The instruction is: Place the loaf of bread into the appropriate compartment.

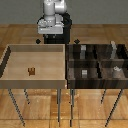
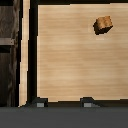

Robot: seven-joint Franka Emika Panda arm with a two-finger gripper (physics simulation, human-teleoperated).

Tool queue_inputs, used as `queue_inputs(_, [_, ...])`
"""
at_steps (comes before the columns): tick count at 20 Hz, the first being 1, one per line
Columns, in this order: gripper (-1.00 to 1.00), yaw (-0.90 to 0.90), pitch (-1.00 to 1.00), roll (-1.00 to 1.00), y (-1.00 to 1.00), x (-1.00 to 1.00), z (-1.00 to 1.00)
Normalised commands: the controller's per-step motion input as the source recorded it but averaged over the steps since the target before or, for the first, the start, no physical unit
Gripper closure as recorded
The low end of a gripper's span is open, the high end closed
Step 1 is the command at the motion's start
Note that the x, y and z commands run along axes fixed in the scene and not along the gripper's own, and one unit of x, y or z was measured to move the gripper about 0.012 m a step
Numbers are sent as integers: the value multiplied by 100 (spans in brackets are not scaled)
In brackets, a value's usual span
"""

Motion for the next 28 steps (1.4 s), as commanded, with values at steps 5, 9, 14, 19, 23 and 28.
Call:
queue_inputs(5, [-100,0,0,0,0,0,0])
queue_inputs(9, [-100,0,0,0,-25,0,0])
queue_inputs(14, [-100,0,0,0,-100,0,0])
queue_inputs(19, [-100,0,0,0,-100,5,0])
queue_inputs(23, [-100,0,0,0,0,75,0])
queue_inputs(28, [-100,0,0,0,0,100,0])
